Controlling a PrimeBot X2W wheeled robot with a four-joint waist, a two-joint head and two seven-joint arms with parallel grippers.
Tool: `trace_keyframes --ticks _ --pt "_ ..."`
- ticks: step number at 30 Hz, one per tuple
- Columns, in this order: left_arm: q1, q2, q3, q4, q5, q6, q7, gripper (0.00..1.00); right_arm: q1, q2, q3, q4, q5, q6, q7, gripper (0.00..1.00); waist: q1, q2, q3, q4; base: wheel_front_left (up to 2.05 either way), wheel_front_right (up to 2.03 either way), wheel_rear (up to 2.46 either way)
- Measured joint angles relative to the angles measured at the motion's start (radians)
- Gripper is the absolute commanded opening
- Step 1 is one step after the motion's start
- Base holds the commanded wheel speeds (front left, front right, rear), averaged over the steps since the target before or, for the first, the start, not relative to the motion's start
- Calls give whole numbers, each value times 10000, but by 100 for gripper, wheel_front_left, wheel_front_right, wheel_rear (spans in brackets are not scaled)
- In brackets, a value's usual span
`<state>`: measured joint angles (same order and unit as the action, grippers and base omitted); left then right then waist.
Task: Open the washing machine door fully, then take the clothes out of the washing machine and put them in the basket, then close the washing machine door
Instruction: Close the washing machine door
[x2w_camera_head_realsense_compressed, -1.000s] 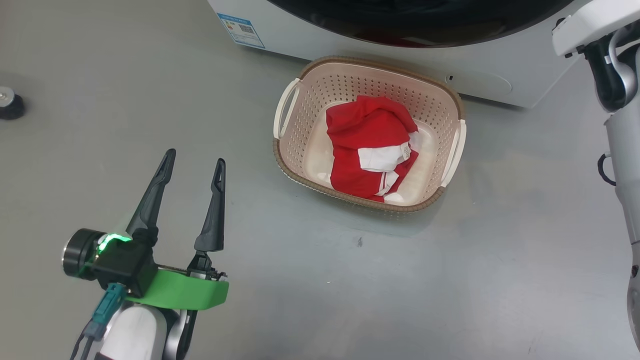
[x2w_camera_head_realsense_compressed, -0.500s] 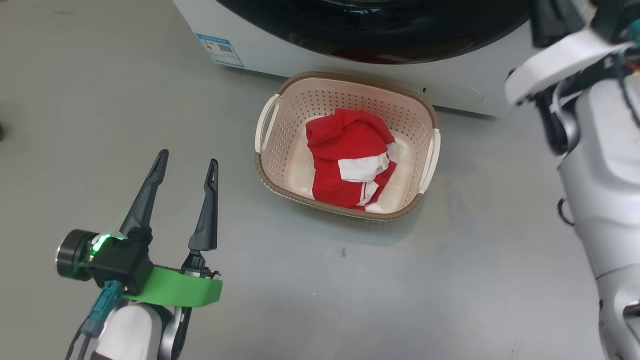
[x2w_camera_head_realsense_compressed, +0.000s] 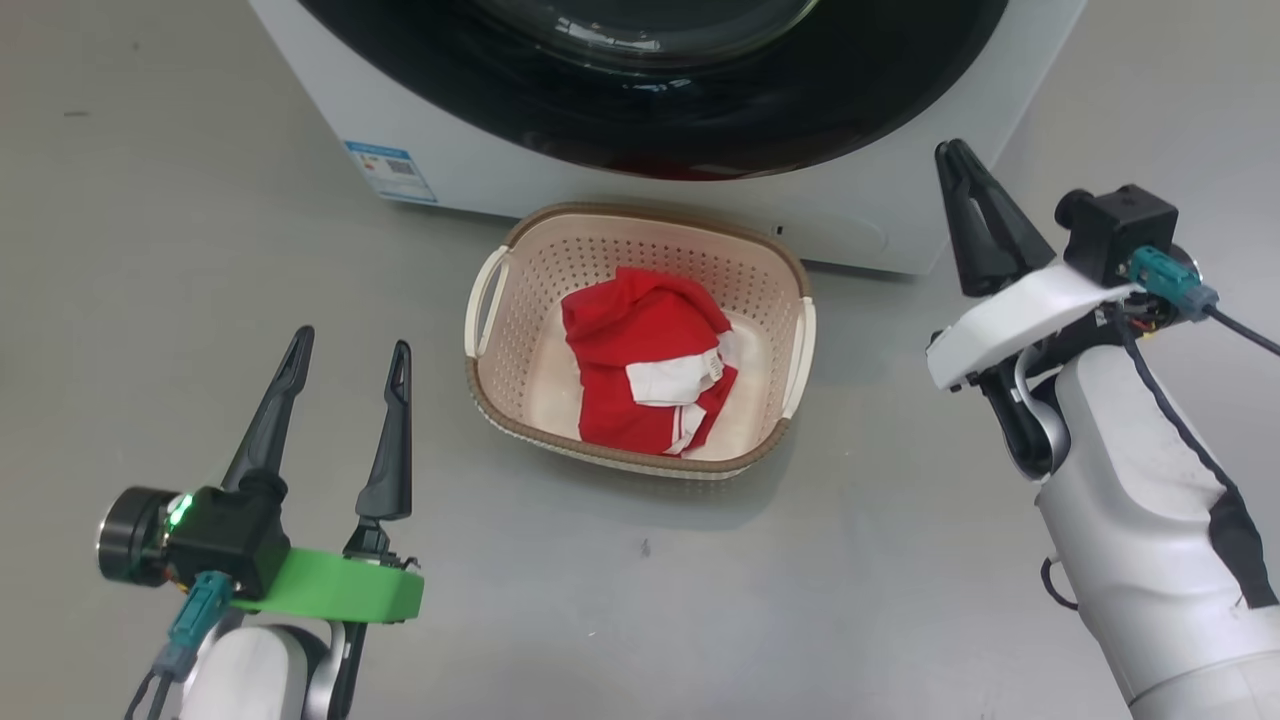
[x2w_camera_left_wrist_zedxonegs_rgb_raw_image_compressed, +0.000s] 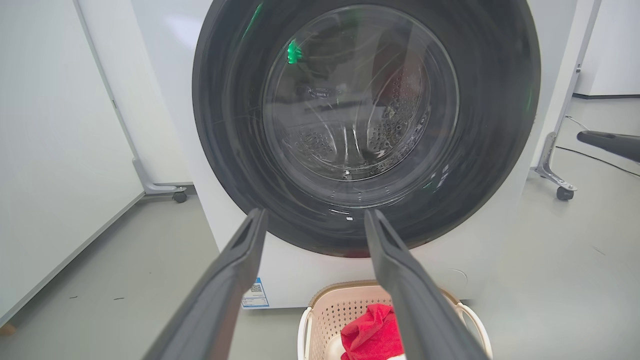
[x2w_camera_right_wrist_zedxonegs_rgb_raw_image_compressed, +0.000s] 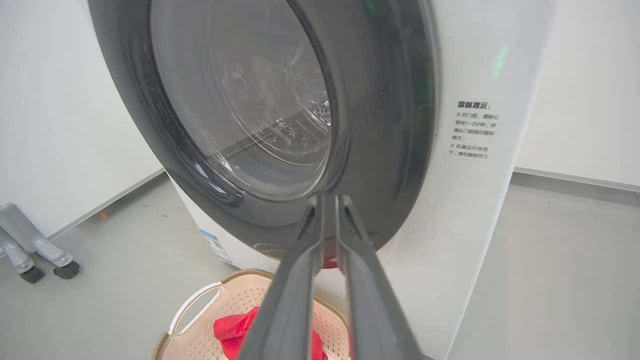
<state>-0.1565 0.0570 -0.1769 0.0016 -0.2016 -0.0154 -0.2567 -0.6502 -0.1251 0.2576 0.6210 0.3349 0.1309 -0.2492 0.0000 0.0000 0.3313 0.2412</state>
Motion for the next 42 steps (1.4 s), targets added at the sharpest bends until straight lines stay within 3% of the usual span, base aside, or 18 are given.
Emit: trace_keyframes --ticks 1,2,14,20,42 --pt "58 15 36 52 -2 -2 0 100 157 54 -44 -127 13 0 0 90 0 0 -62 -66 0 0 0" --pt "128 17 77 105 -8 0 0 100 287 73 -94 -257 29 0 0 100 0 0 -122 -132 0 0 0" --pt "571 50 130 506 -219 -174 2 100 1884 305 -575 -1590 174 -2 -31 100 0 0 -886 -930 0 0 0" --pt "819 148 142 662 -249 -238 2 100 2925 345 -957 -2266 161 -203 -31 100 0 0 -1407 -1295 0 0 0" --pt "1974 244 253 880 -270 -198 2 100 5781 627 -903 -3636 -33 -405 -31 100 0 0 -2637 -2111 0 0 0"
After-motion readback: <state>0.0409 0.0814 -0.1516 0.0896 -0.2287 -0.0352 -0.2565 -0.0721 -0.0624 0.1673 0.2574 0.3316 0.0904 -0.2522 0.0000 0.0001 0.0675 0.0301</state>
